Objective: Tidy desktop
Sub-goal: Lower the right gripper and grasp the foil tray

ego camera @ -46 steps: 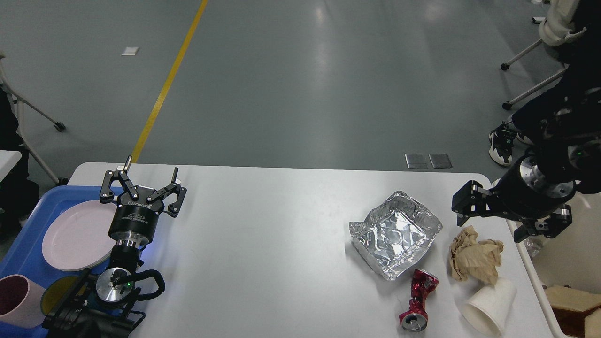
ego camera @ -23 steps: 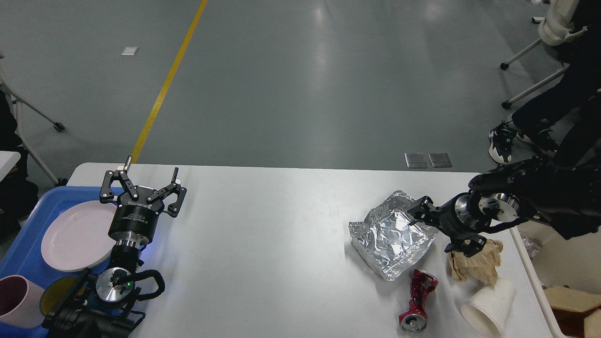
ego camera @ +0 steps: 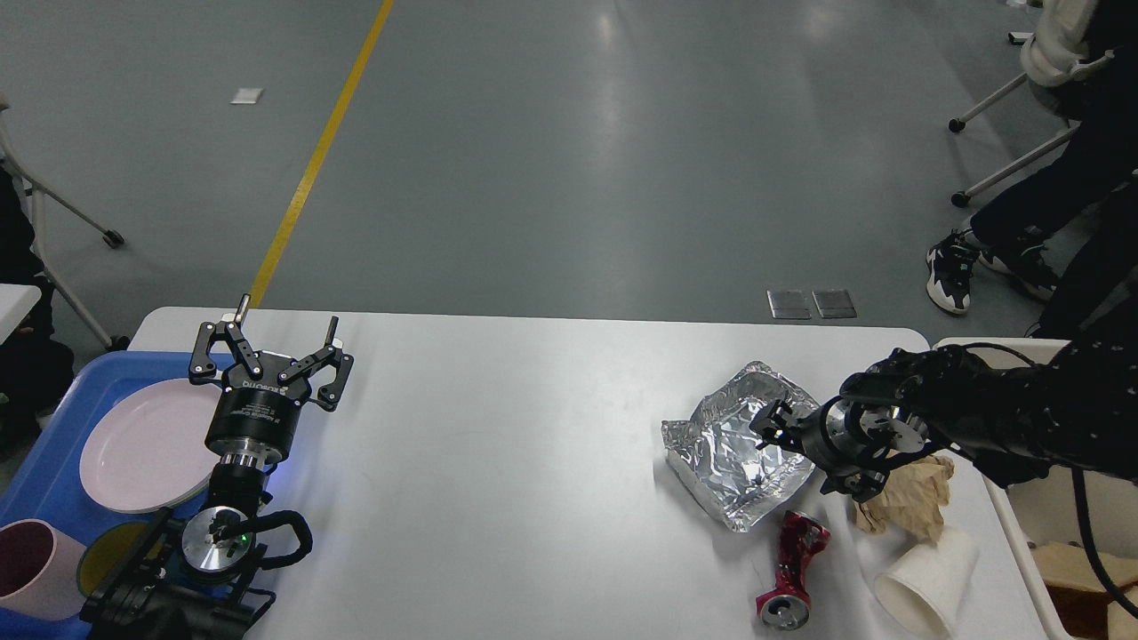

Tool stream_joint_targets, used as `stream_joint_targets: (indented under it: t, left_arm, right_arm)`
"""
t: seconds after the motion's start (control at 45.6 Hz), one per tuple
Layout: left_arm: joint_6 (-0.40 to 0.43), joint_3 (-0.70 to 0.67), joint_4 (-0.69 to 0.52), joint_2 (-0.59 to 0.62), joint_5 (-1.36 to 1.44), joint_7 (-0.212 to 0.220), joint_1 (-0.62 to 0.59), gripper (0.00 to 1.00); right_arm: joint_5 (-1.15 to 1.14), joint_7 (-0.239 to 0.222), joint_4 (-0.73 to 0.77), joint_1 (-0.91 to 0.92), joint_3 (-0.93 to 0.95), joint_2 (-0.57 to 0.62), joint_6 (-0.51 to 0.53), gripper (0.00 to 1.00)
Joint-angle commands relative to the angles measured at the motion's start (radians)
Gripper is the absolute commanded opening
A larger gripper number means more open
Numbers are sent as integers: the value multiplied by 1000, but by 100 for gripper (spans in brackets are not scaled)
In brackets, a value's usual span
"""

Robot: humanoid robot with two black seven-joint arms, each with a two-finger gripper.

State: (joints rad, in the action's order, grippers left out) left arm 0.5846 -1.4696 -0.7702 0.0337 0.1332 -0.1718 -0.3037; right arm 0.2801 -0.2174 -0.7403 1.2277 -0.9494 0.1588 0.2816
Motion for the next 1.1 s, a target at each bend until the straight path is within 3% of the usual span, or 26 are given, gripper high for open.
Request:
stream_joint_targets:
  t: [0.0,0.088,0.175,0.329,0.416,0.504,0.833,1.074]
  left_arm:
    - [0,0,0,0,0,0,0,97]
    - [0,0,0,0,0,0,0,97]
    - [0,0,0,0,0,0,0,97]
    - [0,0,0,0,0,0,0,97]
    - [0,0,0,0,0,0,0,97]
    - [0,0,0,0,0,0,0,97]
    - [0,0,0,0,0,0,0,97]
    - [0,0,0,0,0,0,0,97]
  right_arm:
    - [-2,-40,18,-14,0,-13,1,80]
    - [-2,-80,24,-23,0,-28,1,72]
    - [-2,-91,50,-46,3,-47,1,69]
    - [-1,-92,52,-65,35,-48,1,24]
    - [-1,-92,52,-65,35,-47,1,18]
    - [-2,-97,50,-65,35,-47,2,0]
    - [-42,-145,45,-53,35,-48,4,0]
    - [-45,-154,42,-45,37,-51,4,0]
